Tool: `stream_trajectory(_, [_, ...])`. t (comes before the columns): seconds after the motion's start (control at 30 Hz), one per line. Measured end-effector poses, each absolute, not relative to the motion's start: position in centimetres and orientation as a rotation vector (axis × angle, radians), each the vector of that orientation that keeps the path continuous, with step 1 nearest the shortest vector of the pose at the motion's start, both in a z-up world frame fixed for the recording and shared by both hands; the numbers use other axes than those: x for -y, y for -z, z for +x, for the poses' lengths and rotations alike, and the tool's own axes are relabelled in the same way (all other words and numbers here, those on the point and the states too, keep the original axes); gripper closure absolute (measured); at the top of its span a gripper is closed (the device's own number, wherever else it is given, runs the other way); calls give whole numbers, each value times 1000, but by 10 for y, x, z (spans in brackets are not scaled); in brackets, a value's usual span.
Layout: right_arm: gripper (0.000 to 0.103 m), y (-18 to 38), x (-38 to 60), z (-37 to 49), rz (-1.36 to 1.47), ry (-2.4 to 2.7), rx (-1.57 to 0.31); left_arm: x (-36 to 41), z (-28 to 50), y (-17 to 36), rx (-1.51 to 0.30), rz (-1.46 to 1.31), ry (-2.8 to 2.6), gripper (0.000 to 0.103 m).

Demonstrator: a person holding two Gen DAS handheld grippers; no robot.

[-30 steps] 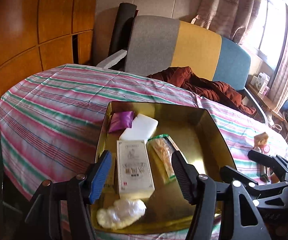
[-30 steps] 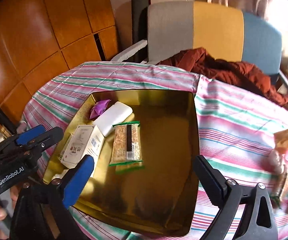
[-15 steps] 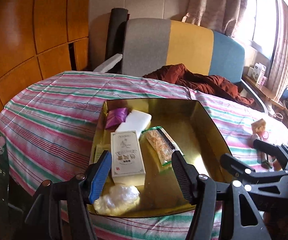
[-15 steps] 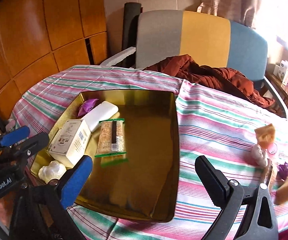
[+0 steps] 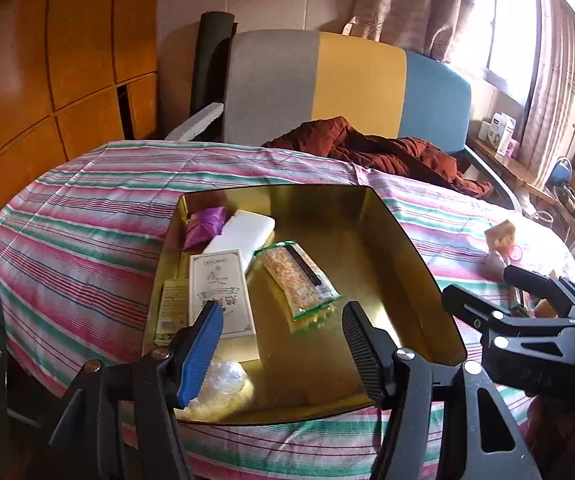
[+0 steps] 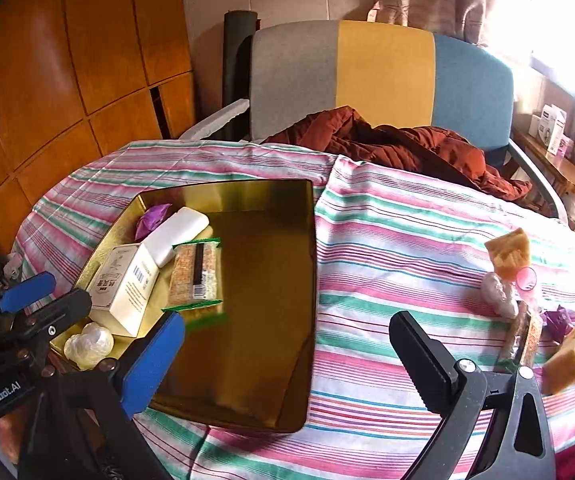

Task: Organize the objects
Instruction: 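Move both tools from the tray back to the remaining items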

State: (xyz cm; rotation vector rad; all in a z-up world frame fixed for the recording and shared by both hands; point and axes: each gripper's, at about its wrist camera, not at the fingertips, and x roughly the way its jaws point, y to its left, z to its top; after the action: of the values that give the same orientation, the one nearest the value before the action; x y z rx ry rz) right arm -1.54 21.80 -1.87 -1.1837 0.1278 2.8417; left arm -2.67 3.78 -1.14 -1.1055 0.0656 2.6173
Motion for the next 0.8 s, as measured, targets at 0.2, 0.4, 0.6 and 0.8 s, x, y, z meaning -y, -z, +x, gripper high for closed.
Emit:
stream_trajectory(0.2, [0,20,-240,-11,-1168,-2802,-160,-49,-23,13,-95,-1105,-2578,40])
stream_trajectory(0.4, [0,19,-285,-3,-1145,-2722,-200,-60,-21,13,-108,-1099,-2532,40])
stream_trajectory(0.6, [0,14,-352,11,-1105,-2600,-287,-68,-21,16,-63,-1126,-2472,40])
stream_trajectory(0.8, [0,2,-433,26,-1006,-2465,-385,-85,-18,17,-108,-1119,-2427,40])
